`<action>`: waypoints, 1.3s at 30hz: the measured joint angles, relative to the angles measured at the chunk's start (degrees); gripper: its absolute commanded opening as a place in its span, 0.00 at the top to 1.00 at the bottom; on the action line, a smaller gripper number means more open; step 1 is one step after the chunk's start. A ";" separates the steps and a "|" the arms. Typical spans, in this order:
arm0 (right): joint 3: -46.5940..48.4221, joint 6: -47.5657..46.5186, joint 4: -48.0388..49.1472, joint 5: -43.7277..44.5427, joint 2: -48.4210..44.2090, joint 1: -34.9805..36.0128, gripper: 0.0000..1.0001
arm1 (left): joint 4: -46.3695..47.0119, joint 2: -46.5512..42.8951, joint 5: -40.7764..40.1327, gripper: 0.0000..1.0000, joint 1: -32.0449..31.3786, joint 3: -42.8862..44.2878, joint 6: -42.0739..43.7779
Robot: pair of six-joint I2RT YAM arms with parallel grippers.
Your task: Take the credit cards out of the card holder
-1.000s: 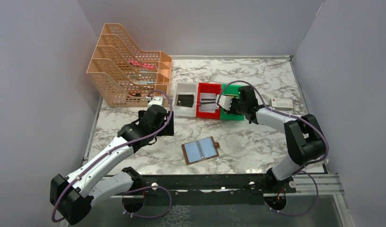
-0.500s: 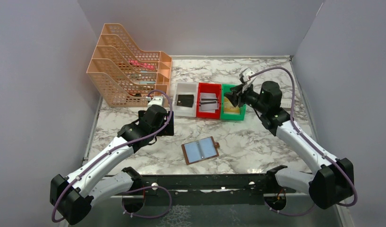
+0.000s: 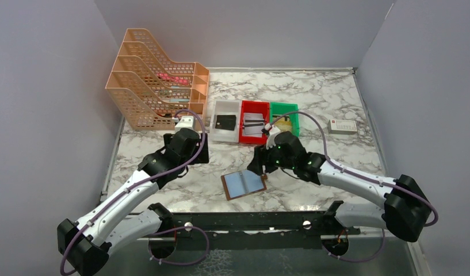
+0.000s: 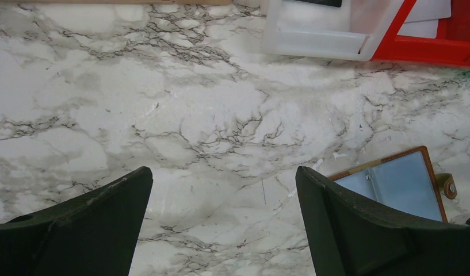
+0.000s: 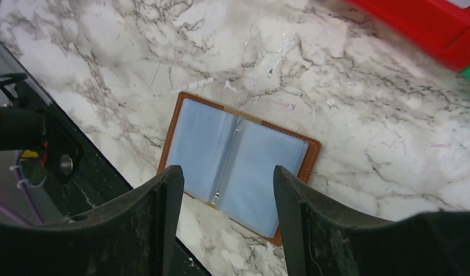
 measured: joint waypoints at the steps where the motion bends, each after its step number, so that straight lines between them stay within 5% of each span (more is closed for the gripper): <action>1: 0.00 0.79 -0.50 2.12 0.15 2.32 0.35 | -0.07 -0.39 -0.46 0.01 0.04 0.00 -0.13; 16: 8.90 8.96 -6.75 26.69 14.03 21.86 0.31 | -0.37 -3.58 -5.42 0.01 1.20 -0.09 -2.21; 39: 18.36 12.26 -9.99 30.03 30.32 27.74 0.23 | -1.51 -7.91 -8.35 0.01 1.68 -1.01 -3.61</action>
